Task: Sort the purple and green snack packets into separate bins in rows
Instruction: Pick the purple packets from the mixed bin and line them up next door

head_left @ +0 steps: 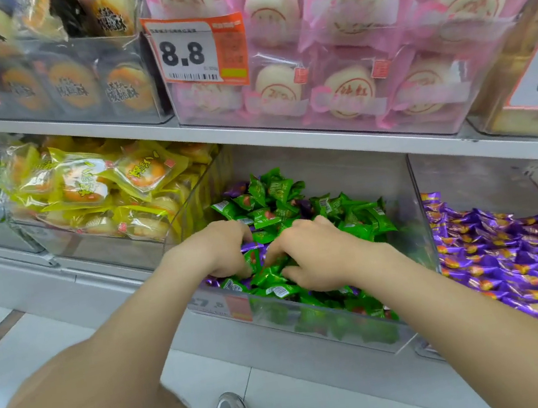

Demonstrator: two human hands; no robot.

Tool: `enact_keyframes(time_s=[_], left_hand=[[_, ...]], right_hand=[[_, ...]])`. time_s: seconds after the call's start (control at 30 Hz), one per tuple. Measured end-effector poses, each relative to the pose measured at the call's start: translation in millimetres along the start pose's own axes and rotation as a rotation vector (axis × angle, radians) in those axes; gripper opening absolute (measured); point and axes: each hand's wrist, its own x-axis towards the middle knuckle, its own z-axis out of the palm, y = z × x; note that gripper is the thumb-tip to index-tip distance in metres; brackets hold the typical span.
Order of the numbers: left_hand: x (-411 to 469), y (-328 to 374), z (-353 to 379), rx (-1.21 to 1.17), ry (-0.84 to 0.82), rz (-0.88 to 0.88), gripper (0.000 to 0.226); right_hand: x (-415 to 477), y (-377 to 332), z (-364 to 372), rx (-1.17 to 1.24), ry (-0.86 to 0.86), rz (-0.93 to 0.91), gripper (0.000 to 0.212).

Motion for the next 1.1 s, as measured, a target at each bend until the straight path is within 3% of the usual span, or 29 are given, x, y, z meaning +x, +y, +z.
enact_keyframes(time_s=[0.1,0.23,0.33,0.43,0.5,0.6,0.67,0.8,0.87,1.0,1.1], left_hand=[[1.5,-8.8,1.4,-0.076,0.029,-0.015,0.063],[-8.4,-14.0,-5.8,-0.234,-0.022,0.01,0.047],[-17.5,-13.9,-9.5,-0.227,0.028,0.102,0.044],[-26.2,-13.1,-12.0,-0.335,0.106,0.189,0.04],[-32.1,-11.5,-13.0,-0.407,0.134,0.238,0.04],[-39.3,-11.5,-13.6,-0.531,0.194,0.236,0.047],[-40.3,-13.6,-12.1,-0.478,0.242,0.193,0.059],[-34.1,-15.4,-1.4,-0.108,0.225,0.081,0.072],[-29.5,-12.1,4.5,0.028,0.116,0.02,0.061],[-15.2,-5.9,7.8,0.08,-0.04,-0.008,0.035],[-6.9,-2.6,4.1,0.066,-0.118,-0.009,0.044]], right_hand=[[0.1,1.0,-4.9,-0.041,0.069,0.015,0.036],[-6.4,1.5,-4.6,-0.186,0.291,0.158,0.041],[-9.7,0.3,-4.7,-0.262,0.286,0.223,0.041],[-8.7,-9.6,-4.4,0.092,0.283,0.121,0.052],[-7.3,-15.9,-1.8,0.351,0.353,0.079,0.042],[-6.4,-13.5,0.0,0.507,0.479,0.128,0.03],[-9.4,-9.5,-2.9,0.535,0.491,0.141,0.032],[-13.6,-7.2,-3.5,0.468,0.394,0.088,0.025],[-12.2,-8.7,0.4,0.4,0.413,0.082,0.023],[-8.3,-3.8,4.7,0.162,0.489,0.177,0.029],[-10.9,5.7,2.7,0.059,0.46,0.23,0.034]])
